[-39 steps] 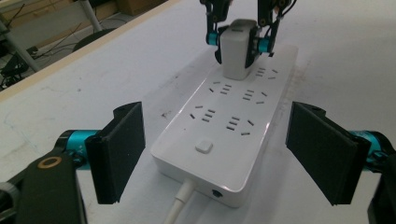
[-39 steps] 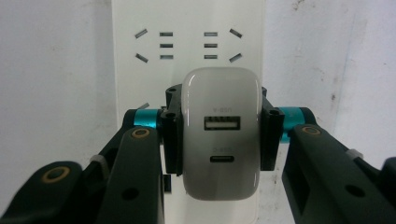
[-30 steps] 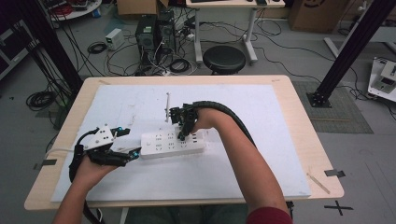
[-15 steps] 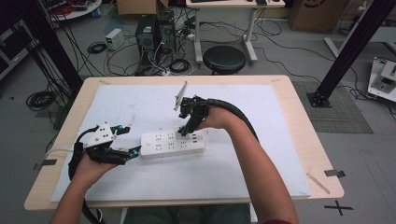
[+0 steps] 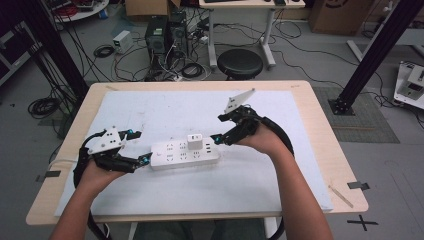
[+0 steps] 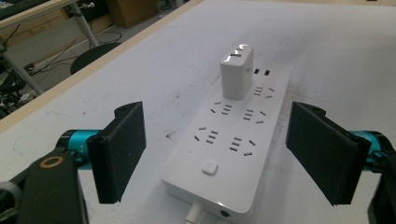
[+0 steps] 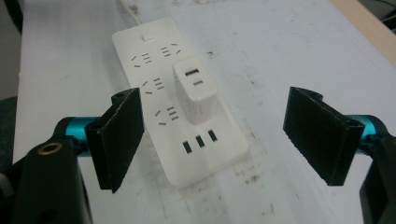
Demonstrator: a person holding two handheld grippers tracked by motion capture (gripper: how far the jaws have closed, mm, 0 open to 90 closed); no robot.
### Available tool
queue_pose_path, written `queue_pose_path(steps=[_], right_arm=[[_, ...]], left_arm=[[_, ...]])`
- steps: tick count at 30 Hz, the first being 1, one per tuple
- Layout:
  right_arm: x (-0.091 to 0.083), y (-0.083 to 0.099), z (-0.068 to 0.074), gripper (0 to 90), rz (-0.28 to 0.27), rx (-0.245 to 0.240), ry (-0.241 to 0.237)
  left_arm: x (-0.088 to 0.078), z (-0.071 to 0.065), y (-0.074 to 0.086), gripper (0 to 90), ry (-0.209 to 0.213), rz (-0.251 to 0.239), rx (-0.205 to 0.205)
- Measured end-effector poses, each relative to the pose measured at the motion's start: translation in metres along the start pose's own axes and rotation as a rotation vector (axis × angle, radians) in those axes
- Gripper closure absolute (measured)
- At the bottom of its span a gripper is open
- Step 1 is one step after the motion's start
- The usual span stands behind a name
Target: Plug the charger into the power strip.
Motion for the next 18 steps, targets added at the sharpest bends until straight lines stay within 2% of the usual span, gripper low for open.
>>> queue_pose_path(steps=[2, 3, 4, 9, 10, 12, 18], right_arm=[[-0.008, 0.009, 0.001, 20.4, -0.038, 0.030, 0.024], [-0.008, 0.009, 0.001, 20.4, -0.038, 0.030, 0.024], [-0.014, 0.018, 0.001, 19.7, -0.068, 0.053, 0.035], [-0.024, 0.029, 0.002, 19.7, -0.097, 0.083, 0.049], [-0.033, 0.040, 0.002, 19.7, -0.122, 0.106, 0.067], [-0.038, 0.047, 0.001, 19.7, -0.128, 0.123, 0.087], [-0.047, 0.068, 0.003, 19.7, -0.150, 0.160, 0.106]], left_arm=[[0.001, 0.003, -0.002, 20.2, 0.001, -0.012, -0.008], [0.001, 0.003, -0.002, 20.2, 0.001, -0.012, -0.008], [0.002, 0.004, -0.003, 20.1, 0.001, -0.015, -0.011], [0.004, 0.006, -0.002, 20.2, 0.004, -0.012, -0.016], [0.006, 0.008, -0.001, 20.1, -0.001, -0.007, -0.018], [0.006, 0.008, -0.002, 20.2, 0.002, -0.009, -0.019], [0.005, 0.007, -0.004, 20.1, -0.001, -0.008, -0.017]])
Point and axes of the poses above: each handheld gripper's, and its own axes: x roughly forward along the jaws, y roughly out of its underside, z roughly to its left, the point moved 7 cm from there along x, roughly forward along the jaws, and after that the axes turned 3 degrees about -x, right-handed, at the moved point
